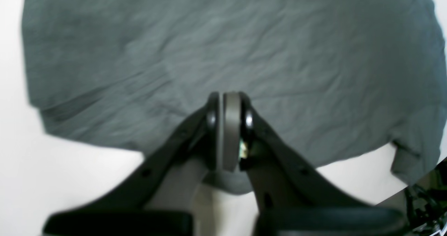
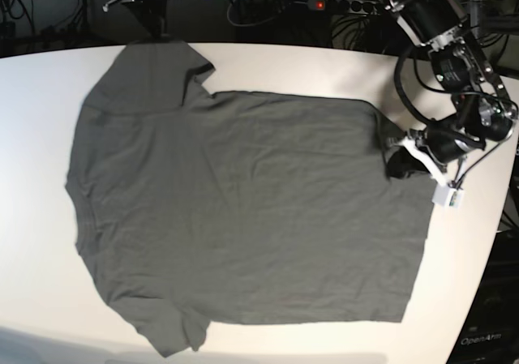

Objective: Fold the T-shirt properly

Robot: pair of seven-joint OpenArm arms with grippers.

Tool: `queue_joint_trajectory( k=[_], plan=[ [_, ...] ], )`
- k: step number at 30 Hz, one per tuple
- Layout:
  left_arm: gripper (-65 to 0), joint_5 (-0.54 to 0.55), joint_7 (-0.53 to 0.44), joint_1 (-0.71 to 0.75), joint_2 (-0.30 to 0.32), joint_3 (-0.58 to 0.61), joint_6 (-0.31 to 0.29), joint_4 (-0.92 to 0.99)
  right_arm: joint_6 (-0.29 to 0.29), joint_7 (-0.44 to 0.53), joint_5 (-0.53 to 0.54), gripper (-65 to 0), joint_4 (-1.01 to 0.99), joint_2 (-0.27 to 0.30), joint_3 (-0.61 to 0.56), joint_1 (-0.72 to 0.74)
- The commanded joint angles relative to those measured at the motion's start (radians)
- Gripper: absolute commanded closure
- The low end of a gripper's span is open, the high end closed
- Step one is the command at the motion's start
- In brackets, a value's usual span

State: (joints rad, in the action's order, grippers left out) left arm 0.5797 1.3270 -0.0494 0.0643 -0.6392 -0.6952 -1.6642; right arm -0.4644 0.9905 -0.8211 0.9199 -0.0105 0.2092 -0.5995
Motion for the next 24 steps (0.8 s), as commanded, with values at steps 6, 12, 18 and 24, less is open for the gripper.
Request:
queue_joint_trajectory(
  k=[6,12,18,24],
  plan=[
    [-2.4,0.015,-0.017,-0.07,-0.036,-0.006,-0.003,-0.02,-0.023,0.015,0.009,0.0,0.008,0.004,0.002,-0.013],
    [-2.4,0.015,-0.09,-0.089,-0.047,0.029,-0.003,-0.015,-0.023,0.015,0.009,0.0,0.006,0.004,0.002,-0.013],
    [-2.4,0.015,-0.215,-0.051,-0.037,0.146,-0.003,-0.015,-0.023,0.015,0.009,0.0,0.006,0.004,0.002,-0.015],
    [-2.4,0.013,-0.335,0.01,-0.004,0.221,0.053,-0.015,-0.023,0.015,0.009,0.0,0.008,0.004,0.002,-0.017]
  ],
)
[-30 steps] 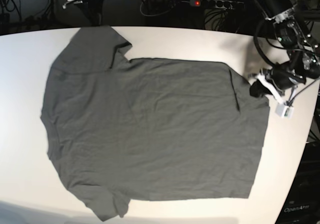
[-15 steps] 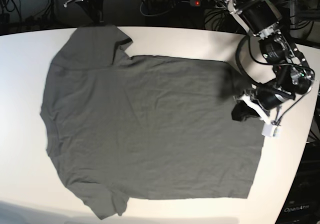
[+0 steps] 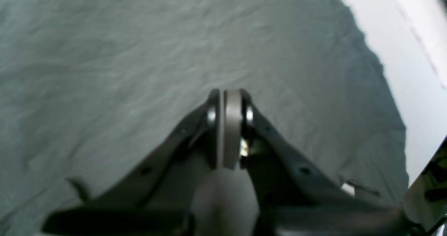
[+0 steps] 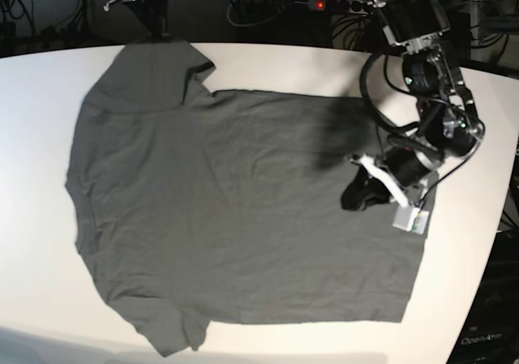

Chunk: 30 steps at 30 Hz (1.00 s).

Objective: Fold the T-shirt properly

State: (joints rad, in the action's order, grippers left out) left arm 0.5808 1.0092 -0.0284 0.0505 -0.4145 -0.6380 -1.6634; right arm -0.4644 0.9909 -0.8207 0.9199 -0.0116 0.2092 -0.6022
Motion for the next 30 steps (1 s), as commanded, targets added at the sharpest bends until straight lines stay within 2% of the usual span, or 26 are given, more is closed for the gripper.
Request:
queue_joint_trajectory(
  k=[1,6,11,15,19,24,30],
  plan=[
    [-2.4,0.012,-0.036,0.0,0.021,-0.004,0.017,-0.016,-0.023,0.015,0.008,0.0,0.008,0.006,0.003,-0.014],
    [-2.4,0.012,-0.094,0.049,0.084,-0.007,0.111,-0.016,-0.023,0.016,0.008,0.0,0.008,0.006,0.002,-0.015],
    [-2.4,0.011,-0.161,0.078,0.117,-0.005,0.125,-0.016,-0.023,0.016,0.008,0.0,0.008,0.006,0.002,-0.015],
    [-2.4,-0.018,-0.171,0.071,0.11,-0.005,0.125,0.032,-0.023,0.016,0.008,0.0,0.008,0.006,0.002,-0.015],
    [-2.4,-0.074,-0.223,0.052,0.081,-0.005,0.125,0.095,-0.023,0.016,0.008,0.0,0.008,0.006,0.002,-0.017],
    [-2.4,-0.144,-0.231,0.049,0.044,-0.005,0.123,0.107,-0.023,0.016,0.008,0.0,0.008,0.006,0.002,-0.018],
    [-2.4,-0.226,-0.229,0.035,0.039,-0.01,0.126,0.111,-0.023,0.016,0.008,0.0,0.011,0.006,0.002,-0.025]
  ],
)
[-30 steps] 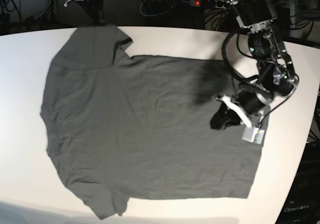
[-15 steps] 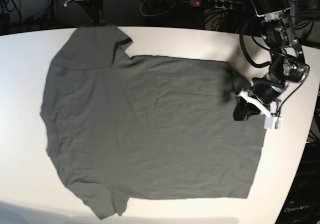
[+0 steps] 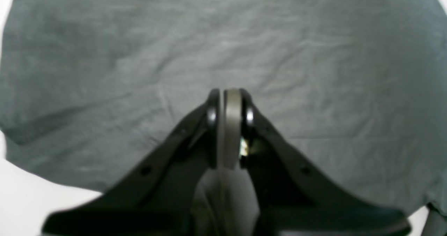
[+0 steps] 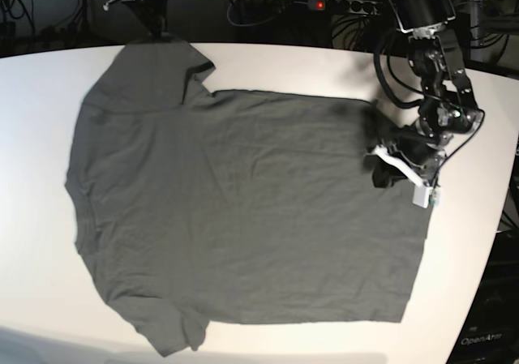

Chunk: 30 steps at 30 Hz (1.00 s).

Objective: Fold the T-shirt properly

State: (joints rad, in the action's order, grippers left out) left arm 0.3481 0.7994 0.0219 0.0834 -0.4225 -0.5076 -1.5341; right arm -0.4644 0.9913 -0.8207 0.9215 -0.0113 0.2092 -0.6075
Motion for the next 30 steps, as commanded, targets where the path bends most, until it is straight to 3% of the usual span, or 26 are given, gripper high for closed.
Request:
queue_joint_trajectory(
  k=[1,12,26,30],
  plan=[
    [-2.4,-0.005,-0.018,-0.013,0.006,-0.003,-0.004,-0.018,-0.023,0.016,0.008,0.0,0.009,0.006,0.002,-0.019],
    [-2.4,-0.125,-0.016,0.017,0.006,-0.045,-0.004,-0.016,-0.023,0.018,0.008,0.0,0.009,0.006,0.002,-0.021],
    [-2.4,-0.12,-0.019,0.077,0.014,-0.189,-0.016,-0.003,-0.023,0.019,0.008,0.0,0.009,0.006,0.002,-0.025],
    [-2.4,-0.117,-0.011,0.075,0.002,-0.184,-0.018,-0.015,-0.023,0.07,0.008,0.0,0.006,0.006,0.003,-0.025]
  ],
)
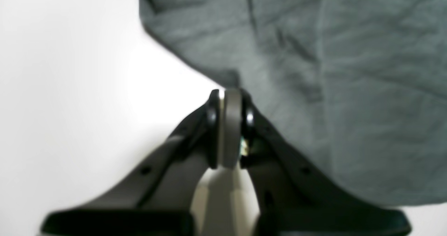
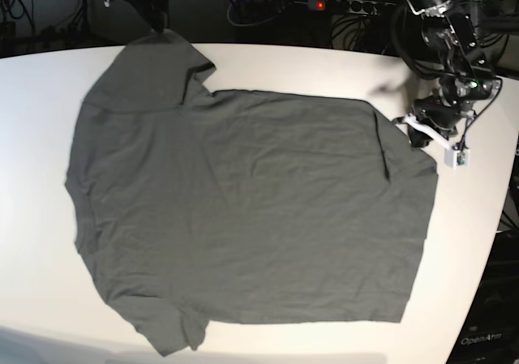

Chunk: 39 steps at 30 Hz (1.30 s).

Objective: Fold the T-shirt properly

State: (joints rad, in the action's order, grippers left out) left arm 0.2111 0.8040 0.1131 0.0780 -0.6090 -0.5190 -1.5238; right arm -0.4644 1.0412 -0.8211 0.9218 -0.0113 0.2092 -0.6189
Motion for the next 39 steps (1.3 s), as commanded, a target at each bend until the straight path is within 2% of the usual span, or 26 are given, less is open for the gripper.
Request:
queue_joint_trajectory(
  k=[1,3,7,13,21,23,25,28,35,37,39],
  plan=[
    [-2.4,0.021,-0.015,-0.016,-0.011,0.004,-0.007,-0.037,-0.023,0.024,0.009,0.0,0.006,0.006,0.003,-0.014],
    [-2.3,0.032,-0.015,-0.014,-0.048,0.004,-0.007,-0.076,-0.023,0.021,0.009,0.0,0.004,0.006,0.003,-0.014],
    [-2.3,0.031,-0.007,-0.019,-0.077,0.005,-0.005,-0.139,-0.023,0.021,0.009,0.0,0.004,0.006,0.003,-0.014],
    [-2.3,0.024,0.073,-0.069,-0.086,0.001,0.006,-0.148,-0.023,0.024,0.009,0.0,0.003,0.017,0.003,-0.014],
    [-2.3,0.02,0.074,-0.118,-0.113,0.005,0.009,-0.146,-0.023,0.026,0.009,0.0,0.001,0.017,0.003,-0.014],
    [-2.3,0.02,0.074,-0.12,-0.114,0.005,0.043,-0.148,-0.023,0.026,0.009,0.0,0.001,0.017,0.003,-0.014],
    [-2.5,0.02,0.074,-0.12,-0.114,0.011,0.125,-0.148,-0.023,0.026,0.009,0.0,0.001,0.017,0.003,-0.014],
    [-2.6,0.021,0.074,-0.12,-0.108,0.053,0.196,-0.148,-0.023,0.024,0.009,0.0,0.001,0.017,0.003,-0.014],
    [-3.1,0.021,0.074,-0.118,-0.114,0.06,0.236,-0.185,-0.023,0.026,0.009,0.0,0.001,0.017,0.003,-0.014],
    [-6.9,0.021,0.076,-0.118,-0.116,0.06,0.236,-0.2,-0.023,0.026,0.009,0.0,0.001,0.017,0.003,-0.014],
    [-15.7,0.021,0.076,-0.114,-0.116,0.062,0.251,-0.215,-0.023,0.026,0.009,0.0,0.001,0.017,0.003,-0.014]
  ],
)
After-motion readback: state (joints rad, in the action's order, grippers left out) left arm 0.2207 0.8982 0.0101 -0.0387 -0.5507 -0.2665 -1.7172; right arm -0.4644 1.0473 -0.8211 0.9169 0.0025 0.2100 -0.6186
